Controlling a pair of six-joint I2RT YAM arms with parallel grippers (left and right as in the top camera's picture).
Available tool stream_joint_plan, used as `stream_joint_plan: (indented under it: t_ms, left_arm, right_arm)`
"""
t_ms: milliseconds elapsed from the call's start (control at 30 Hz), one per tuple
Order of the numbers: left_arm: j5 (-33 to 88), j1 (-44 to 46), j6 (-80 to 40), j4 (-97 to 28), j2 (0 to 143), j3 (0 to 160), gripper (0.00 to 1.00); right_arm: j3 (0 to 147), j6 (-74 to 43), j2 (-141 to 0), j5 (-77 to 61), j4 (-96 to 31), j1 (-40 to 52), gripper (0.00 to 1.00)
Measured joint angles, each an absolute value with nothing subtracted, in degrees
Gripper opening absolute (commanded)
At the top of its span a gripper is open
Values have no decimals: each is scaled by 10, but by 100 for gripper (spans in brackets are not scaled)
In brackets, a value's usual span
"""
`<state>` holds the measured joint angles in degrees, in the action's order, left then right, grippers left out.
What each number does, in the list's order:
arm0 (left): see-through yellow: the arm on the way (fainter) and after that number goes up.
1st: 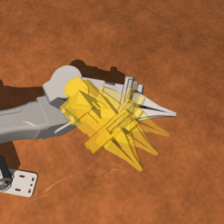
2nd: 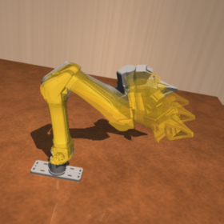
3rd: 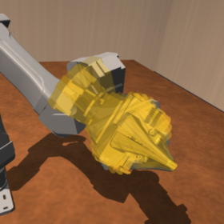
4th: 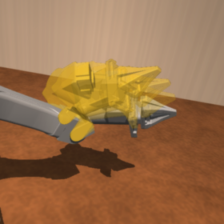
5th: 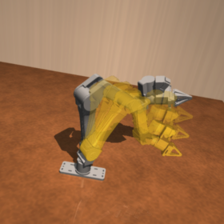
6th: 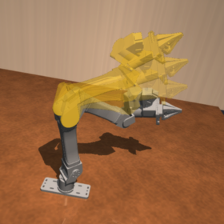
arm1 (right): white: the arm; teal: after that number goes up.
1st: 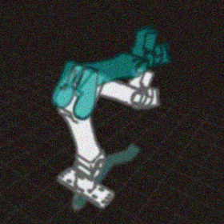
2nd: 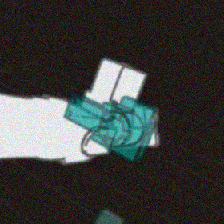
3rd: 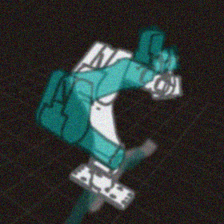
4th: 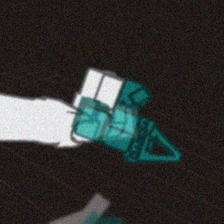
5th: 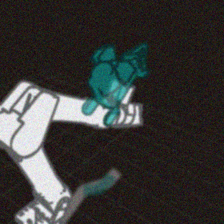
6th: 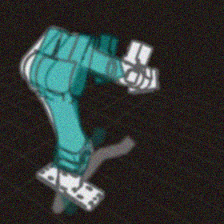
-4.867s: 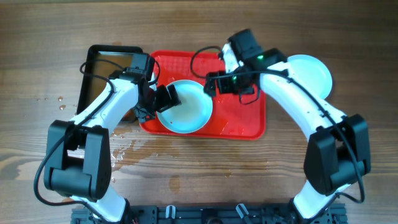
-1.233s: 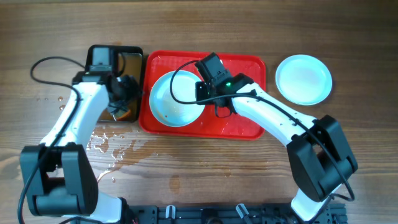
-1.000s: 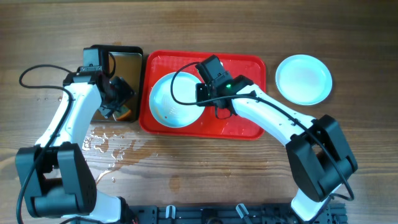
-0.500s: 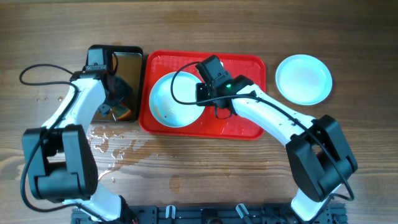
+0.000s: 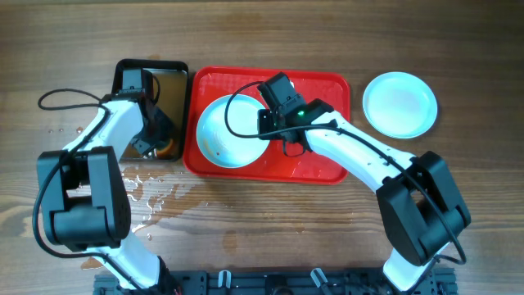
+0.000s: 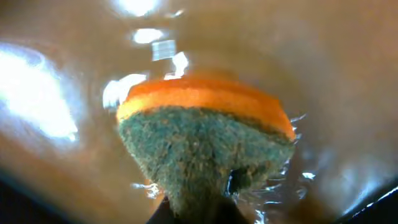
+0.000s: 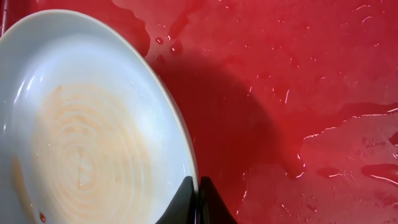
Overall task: Clean dirty plates on tray and stack at the side
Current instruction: 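Return the left gripper's sponge to the black tray to wet it, then scrub the plate again with the sponge while the right gripper steadies it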
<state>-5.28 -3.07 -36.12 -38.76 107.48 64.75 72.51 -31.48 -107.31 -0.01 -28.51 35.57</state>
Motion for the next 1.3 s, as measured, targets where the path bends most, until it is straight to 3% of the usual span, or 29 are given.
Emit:
stream_joint_plan:
  t_ms: [300, 600, 833, 1300]
  left_arm:
    - [-41, -31, -359, -394, 1025, 645, 4]
    - [129, -27, -280, -388, 915, 645, 4]
    - [149, 39, -270, -389, 915, 645, 4]
    - [143, 150, -329, -216, 963, 559, 4]
  right_arm:
    - [714, -315, -1073, 4, -272, 356, 4]
    - [677, -315, -1098, 12, -149, 356, 5]
    - [676, -315, -1154, 46, -77, 356, 4]
    - [676, -341, -1155, 50, -76, 356, 4]
